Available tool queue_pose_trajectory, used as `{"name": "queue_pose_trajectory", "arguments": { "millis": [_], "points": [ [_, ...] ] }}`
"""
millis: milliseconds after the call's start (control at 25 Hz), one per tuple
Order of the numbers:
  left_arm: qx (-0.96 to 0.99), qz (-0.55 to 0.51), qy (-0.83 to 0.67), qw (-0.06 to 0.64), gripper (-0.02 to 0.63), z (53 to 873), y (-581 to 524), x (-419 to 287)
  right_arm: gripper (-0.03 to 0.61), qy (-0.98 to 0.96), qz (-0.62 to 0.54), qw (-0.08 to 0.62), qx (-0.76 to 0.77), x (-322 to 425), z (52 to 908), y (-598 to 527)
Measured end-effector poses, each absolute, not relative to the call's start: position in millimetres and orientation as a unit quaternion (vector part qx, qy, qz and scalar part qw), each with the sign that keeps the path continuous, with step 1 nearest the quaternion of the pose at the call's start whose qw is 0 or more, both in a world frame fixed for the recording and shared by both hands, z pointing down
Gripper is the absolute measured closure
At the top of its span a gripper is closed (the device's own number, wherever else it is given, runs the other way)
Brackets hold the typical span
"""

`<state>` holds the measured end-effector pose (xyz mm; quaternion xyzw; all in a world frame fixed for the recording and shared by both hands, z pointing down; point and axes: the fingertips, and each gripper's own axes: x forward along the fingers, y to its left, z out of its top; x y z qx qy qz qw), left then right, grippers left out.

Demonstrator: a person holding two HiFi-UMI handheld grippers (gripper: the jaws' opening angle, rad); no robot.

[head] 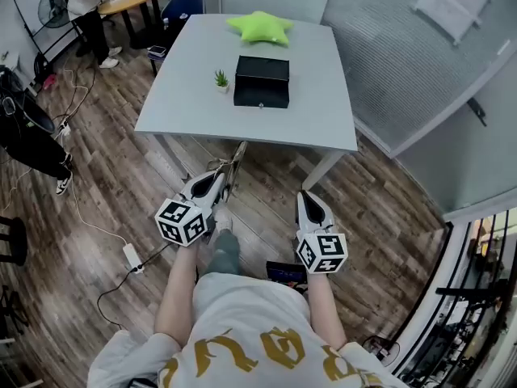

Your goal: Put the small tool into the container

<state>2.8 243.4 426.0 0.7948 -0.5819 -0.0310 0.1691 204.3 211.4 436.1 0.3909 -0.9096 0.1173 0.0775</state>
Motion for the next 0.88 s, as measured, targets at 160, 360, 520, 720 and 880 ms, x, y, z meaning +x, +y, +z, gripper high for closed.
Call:
{"name": "queue_pose_trajectory", "arguments": {
  "millis": [160,360,520,720,880],
  "points": [
    [0.799,-0.032,-0.575,0.172,0.606,443,173,-37,0.556,-0.901,0.122,0.088,0.408,175,456,148],
    [0.81,-0.018,-0.551,0.2,0.606,462,67,-75,0.557,-0.883,0.142,0.109,0.434,130,477,56],
    [0.836,0.013,-0.511,0.199,0.606,461,-2,-106,0.555,-0.876,0.137,0.124,0.446,81,475,-5],
    [0.851,0.024,-0.477,0.217,0.606,477,-71,-137,0.555,-0.864,0.123,0.146,0.466,47,473,-54],
    [0.867,0.035,-0.446,0.22,0.606,484,-111,-132,0.555,-0.844,0.125,0.158,0.496,56,477,-82]
  ]
}}
